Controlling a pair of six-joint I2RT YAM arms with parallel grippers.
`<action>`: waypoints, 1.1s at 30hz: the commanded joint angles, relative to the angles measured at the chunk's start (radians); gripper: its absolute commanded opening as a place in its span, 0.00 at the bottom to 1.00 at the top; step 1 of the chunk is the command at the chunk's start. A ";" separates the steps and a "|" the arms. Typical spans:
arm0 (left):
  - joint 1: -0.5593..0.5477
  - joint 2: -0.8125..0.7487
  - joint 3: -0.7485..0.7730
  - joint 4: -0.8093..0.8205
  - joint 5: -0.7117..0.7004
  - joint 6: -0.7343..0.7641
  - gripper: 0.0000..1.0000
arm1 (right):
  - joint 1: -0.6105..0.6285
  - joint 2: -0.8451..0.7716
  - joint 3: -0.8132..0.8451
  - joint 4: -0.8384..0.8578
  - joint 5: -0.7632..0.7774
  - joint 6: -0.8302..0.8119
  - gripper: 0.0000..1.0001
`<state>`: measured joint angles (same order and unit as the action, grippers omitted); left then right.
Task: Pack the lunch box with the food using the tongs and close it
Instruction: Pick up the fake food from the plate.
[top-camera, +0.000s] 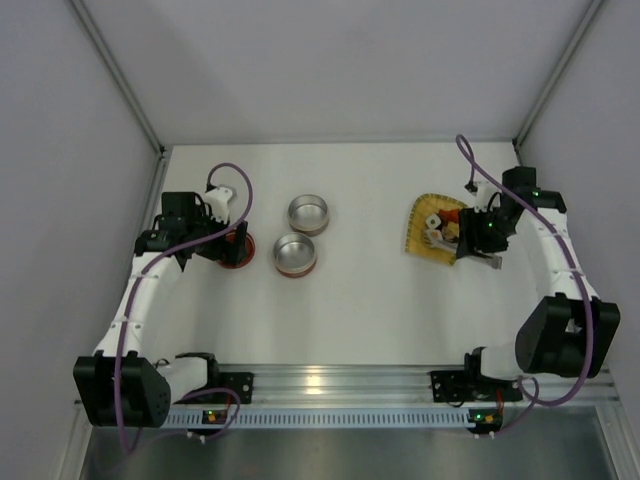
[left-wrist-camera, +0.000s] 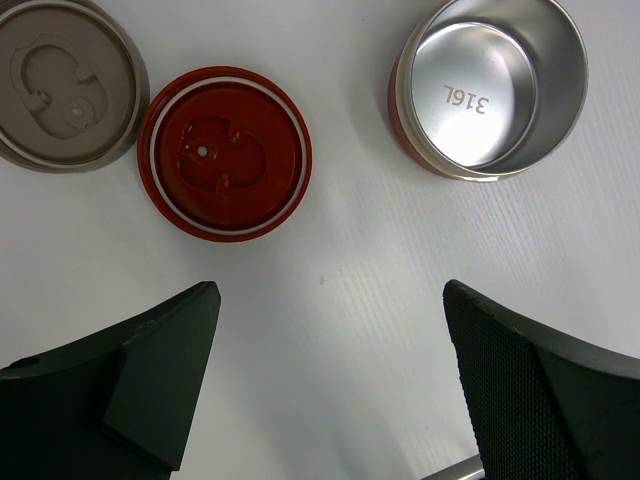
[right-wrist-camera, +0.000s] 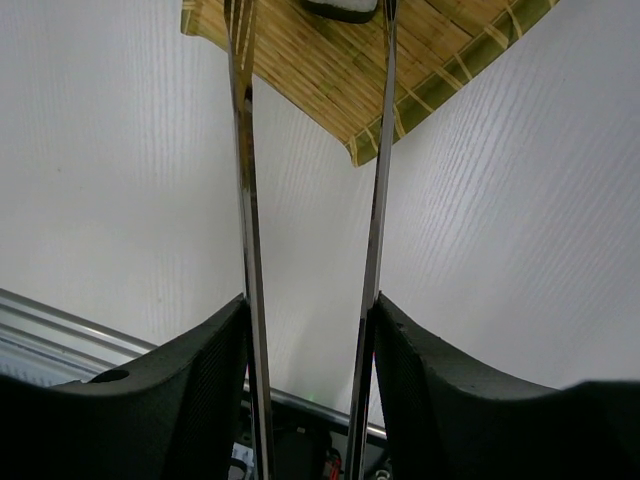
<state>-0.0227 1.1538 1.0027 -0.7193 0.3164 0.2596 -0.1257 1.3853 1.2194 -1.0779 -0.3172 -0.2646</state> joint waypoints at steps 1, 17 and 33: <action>0.000 -0.026 0.020 0.009 -0.002 -0.002 0.98 | 0.026 -0.003 -0.006 0.061 0.009 0.030 0.49; 0.000 -0.026 0.007 0.026 -0.002 -0.003 0.98 | 0.037 0.024 0.014 0.072 0.029 0.048 0.44; 0.000 -0.025 -0.004 0.029 -0.008 0.000 0.98 | 0.037 0.046 0.065 0.043 0.029 0.039 0.23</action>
<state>-0.0227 1.1492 1.0023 -0.7185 0.3099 0.2596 -0.1047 1.4574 1.2251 -1.0481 -0.2825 -0.2253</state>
